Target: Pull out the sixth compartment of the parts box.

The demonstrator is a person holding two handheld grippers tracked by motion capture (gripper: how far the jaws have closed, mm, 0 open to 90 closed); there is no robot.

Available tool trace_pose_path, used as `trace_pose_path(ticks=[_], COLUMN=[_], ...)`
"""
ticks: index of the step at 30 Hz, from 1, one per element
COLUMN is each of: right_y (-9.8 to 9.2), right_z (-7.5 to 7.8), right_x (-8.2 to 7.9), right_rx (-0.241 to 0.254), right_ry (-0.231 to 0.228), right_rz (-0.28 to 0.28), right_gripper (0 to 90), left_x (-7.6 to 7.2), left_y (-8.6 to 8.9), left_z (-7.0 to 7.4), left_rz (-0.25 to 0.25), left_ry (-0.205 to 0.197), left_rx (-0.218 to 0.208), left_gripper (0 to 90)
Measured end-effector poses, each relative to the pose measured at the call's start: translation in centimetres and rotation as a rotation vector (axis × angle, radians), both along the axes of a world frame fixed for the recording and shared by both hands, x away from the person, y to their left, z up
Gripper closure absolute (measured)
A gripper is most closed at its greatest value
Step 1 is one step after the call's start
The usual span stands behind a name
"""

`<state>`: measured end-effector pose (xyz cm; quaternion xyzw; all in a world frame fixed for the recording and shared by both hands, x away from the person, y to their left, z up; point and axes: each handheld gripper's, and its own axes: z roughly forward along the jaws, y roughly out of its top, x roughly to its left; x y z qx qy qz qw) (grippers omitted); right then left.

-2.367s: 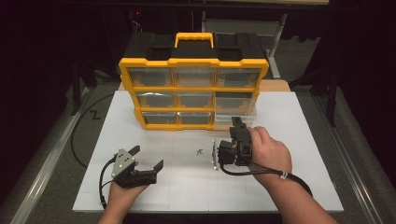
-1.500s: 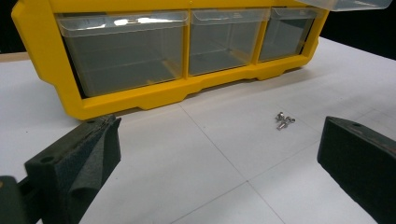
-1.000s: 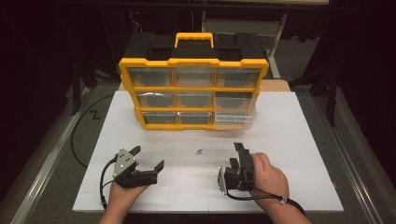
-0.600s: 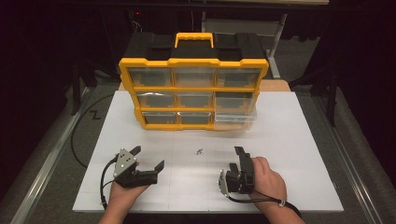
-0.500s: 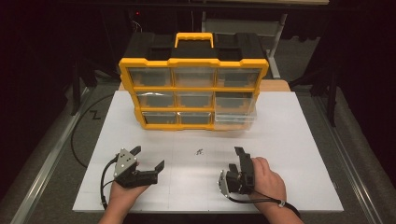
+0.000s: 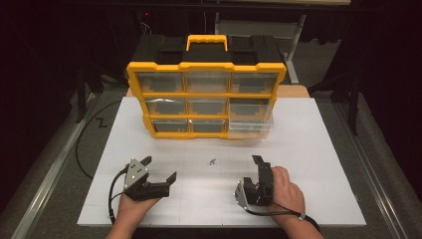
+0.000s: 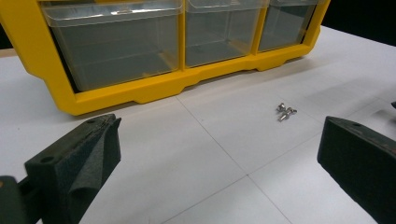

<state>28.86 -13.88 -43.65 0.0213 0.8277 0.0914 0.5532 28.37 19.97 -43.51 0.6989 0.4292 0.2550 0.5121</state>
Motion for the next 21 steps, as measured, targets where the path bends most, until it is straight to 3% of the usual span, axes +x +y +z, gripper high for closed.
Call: trace_pose_path(ticks=[3,8,9,19,21], right_y=[-0.1,-0.3,-0.4,-1.4,-1.4], right_z=[-0.1,-0.1,-0.1,0.8,0.8], right_x=[0.2,0.3,0.3,0.8,0.7], right_rx=[0.008,0.041,0.082,0.229,0.301], right_ry=[0.003,0.014,0.025,0.068,0.078], right_rz=[-0.002,0.001,-0.019,-0.033,-0.051], right_gripper=[1.0,0.9,0.9,0.9,0.9], left_x=[0.0,0.0,0.0,0.1,0.1], left_y=[0.0,-0.1,-0.1,-0.1,-0.2], left_z=[0.0,-0.1,-0.1,-0.2,-0.2], left_rz=[0.0,-0.004,-0.004,-0.003,-0.005], left_ry=[0.001,0.002,0.002,0.007,0.009], left_rx=[0.001,0.007,0.007,0.007,0.009], left_gripper=[0.3,0.3,0.3,0.3,0.3])
